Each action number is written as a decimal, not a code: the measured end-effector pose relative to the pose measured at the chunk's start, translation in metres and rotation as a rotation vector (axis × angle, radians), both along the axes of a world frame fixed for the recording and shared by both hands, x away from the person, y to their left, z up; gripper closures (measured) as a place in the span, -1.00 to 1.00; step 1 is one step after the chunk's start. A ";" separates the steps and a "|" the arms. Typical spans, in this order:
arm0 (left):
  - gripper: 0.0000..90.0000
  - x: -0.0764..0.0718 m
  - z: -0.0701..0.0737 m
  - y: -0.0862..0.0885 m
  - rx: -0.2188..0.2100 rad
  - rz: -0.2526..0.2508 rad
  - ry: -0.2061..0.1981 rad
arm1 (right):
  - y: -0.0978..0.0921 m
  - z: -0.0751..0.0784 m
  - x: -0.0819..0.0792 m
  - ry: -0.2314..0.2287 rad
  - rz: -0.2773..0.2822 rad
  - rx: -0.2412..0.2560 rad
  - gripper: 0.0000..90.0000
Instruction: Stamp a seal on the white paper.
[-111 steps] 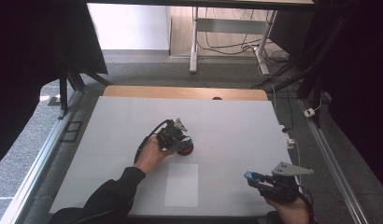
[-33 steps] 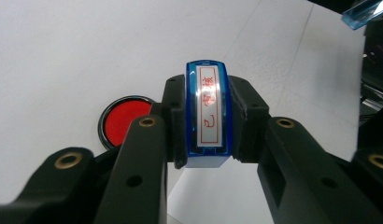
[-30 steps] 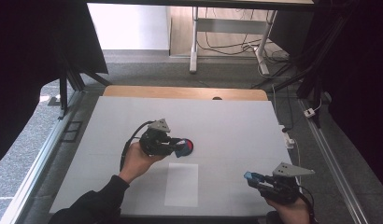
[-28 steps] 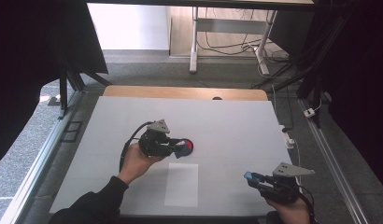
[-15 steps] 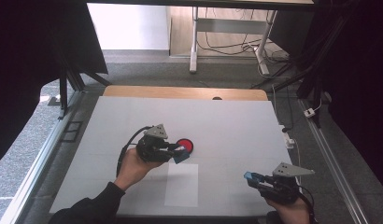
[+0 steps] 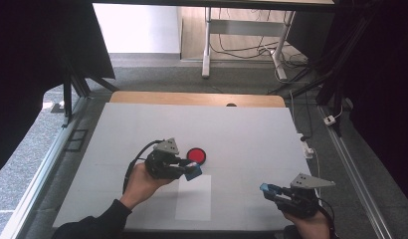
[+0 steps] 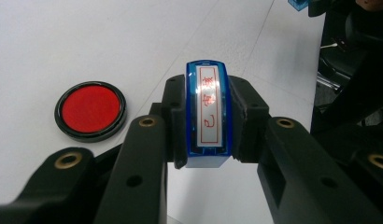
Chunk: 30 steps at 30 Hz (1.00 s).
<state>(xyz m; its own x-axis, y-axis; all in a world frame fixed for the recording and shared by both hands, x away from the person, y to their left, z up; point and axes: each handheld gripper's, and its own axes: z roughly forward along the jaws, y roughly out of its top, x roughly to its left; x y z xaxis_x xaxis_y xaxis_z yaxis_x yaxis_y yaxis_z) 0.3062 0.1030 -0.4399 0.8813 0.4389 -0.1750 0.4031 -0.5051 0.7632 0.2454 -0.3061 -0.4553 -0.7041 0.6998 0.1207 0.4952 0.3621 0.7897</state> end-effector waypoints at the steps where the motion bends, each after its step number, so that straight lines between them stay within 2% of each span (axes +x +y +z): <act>1: 0.56 -0.001 -0.001 0.000 0.000 -0.002 0.002 | 0.000 0.000 0.000 -0.001 0.001 -0.001 0.51; 11: 0.56 -0.009 -0.012 -0.007 0.017 -0.009 0.013 | 0.000 0.000 0.000 0.000 0.001 -0.002 0.51; 20: 0.56 -0.013 -0.027 -0.017 0.070 -0.025 0.028 | 0.000 0.000 0.000 0.000 -0.001 -0.003 0.51; 30: 0.56 -0.013 -0.042 -0.023 0.096 -0.015 0.045 | 0.000 0.000 0.000 0.003 0.001 -0.001 0.51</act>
